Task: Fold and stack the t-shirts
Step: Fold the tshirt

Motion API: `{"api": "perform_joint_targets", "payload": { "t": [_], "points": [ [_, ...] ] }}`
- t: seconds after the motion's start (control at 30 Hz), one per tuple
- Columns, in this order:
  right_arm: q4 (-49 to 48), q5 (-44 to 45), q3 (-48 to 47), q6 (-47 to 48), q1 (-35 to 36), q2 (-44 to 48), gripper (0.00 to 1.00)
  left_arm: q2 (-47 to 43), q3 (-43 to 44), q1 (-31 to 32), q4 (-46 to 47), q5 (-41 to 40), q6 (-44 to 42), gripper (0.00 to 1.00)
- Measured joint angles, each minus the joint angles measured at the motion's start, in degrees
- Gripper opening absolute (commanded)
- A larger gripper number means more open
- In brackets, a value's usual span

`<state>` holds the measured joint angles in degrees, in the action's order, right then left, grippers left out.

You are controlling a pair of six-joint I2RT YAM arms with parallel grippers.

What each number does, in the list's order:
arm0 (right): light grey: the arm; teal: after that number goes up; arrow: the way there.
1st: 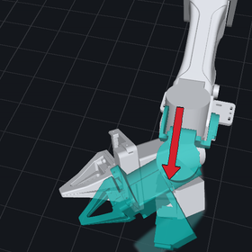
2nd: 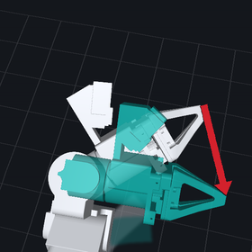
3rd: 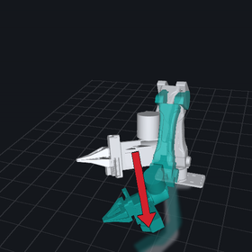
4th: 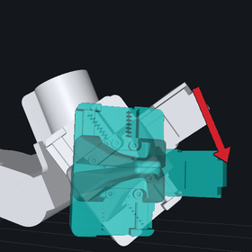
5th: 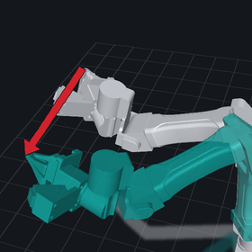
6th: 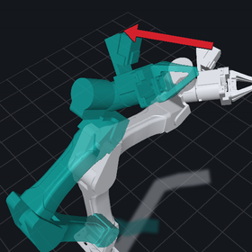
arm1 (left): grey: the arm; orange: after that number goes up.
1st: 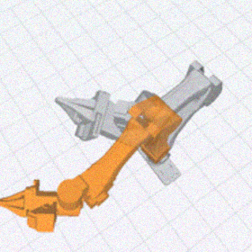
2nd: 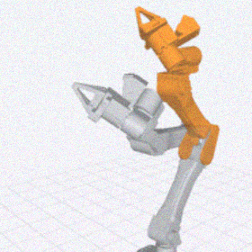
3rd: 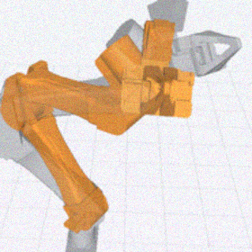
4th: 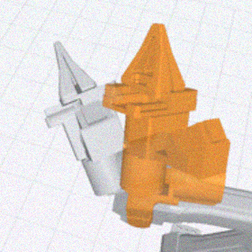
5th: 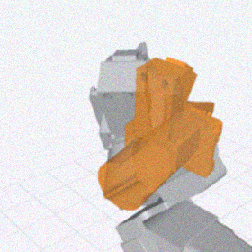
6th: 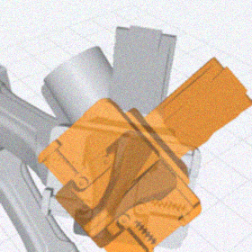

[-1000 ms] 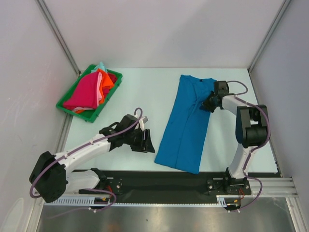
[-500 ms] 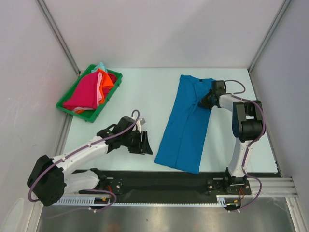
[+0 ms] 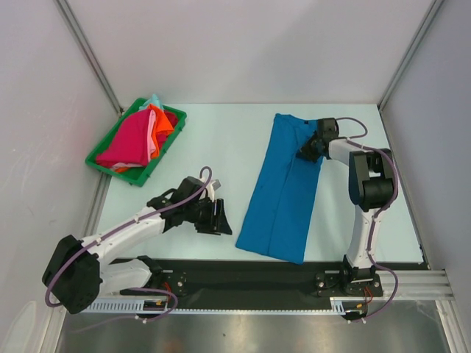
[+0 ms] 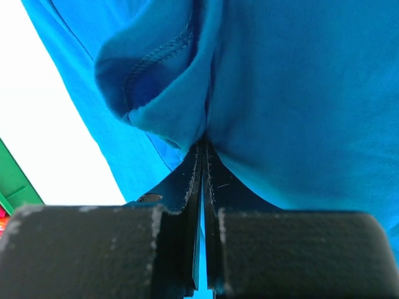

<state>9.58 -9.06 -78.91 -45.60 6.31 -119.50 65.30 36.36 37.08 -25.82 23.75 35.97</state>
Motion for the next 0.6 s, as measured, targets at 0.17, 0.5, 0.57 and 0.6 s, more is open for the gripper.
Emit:
{"api": "perform_joint_targets", "payload": {
  "t": [0.17,0.5,0.57,0.6],
  "points": [
    [1.99,-0.20,-2.47,-0.13,0.22,-1.51,0.00,0.13,-0.04,-0.04,0.20,0.48,0.00,0.58],
    [10.78,2.71,-8.35,6.27,1.46,-2.80,0.02,6.97,0.15,-0.92,1.29,2.08,-1.46,0.61],
    [12.61,3.85,-9.01,8.15,1.60,-2.67,0.03,8.04,0.66,-1.14,1.25,2.21,-1.88,0.61],
    [13.44,4.24,-9.09,8.87,1.68,-2.40,0.07,8.52,1.25,-1.22,1.25,2.32,-2.08,0.61]
  ]
}}
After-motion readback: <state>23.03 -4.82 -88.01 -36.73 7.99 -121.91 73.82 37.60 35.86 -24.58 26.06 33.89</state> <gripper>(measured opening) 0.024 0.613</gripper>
